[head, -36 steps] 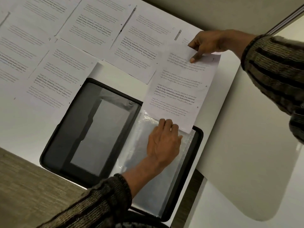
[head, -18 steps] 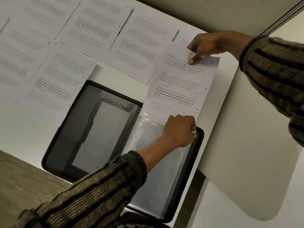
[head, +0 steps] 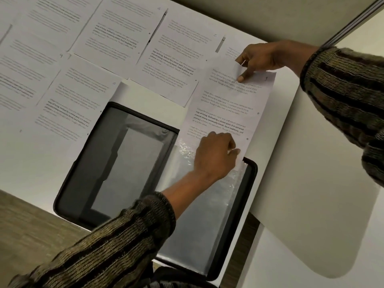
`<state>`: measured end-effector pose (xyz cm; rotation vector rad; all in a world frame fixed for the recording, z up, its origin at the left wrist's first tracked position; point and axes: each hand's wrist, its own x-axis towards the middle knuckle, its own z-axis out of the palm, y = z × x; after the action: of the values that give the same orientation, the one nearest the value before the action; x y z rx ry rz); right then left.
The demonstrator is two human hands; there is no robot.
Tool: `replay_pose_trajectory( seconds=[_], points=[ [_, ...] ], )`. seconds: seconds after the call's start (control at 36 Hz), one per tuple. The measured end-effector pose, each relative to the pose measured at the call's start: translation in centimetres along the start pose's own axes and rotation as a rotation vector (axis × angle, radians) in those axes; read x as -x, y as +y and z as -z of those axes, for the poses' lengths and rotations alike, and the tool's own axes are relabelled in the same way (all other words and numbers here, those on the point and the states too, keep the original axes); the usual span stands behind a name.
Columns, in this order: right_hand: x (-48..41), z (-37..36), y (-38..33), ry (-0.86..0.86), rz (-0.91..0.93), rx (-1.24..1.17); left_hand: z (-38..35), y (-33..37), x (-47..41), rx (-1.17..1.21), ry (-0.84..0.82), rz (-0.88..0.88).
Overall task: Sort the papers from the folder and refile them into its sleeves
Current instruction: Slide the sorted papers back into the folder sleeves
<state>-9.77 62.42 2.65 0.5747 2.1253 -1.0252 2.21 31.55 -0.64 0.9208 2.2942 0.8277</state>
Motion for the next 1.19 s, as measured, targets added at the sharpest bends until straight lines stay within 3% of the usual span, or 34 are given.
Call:
replay_pose_trajectory(
  seconds=[0.08,0.17,0.31,0.39,0.69,1.19],
  points=[
    [0.0,-0.1,0.2,-0.005,0.002,0.012,0.6,-2.5,2.5,-0.112,0.206,-0.04],
    [-0.2,-0.1,0.6,-0.008,0.01,0.01,0.8,-5.9,5.4,-0.219,0.279,-0.02],
    [-0.6,-0.4,1.0,-0.049,-0.012,-0.05,1.1,-10.7,9.6,-0.357,0.085,0.085],
    [-1.1,-0.9,1.3,-0.02,-0.004,-0.009,1.0,-12.0,11.0,-0.412,0.003,0.034],
    [-2.0,-3.2,1.1,0.008,-0.001,0.086,1.0,-12.2,11.5,-0.417,-0.1,-0.035],
    [-2.2,-5.2,-0.4,-0.146,0.007,0.071,1.1,-12.5,12.3,-0.426,-0.13,-0.082]
  ],
)
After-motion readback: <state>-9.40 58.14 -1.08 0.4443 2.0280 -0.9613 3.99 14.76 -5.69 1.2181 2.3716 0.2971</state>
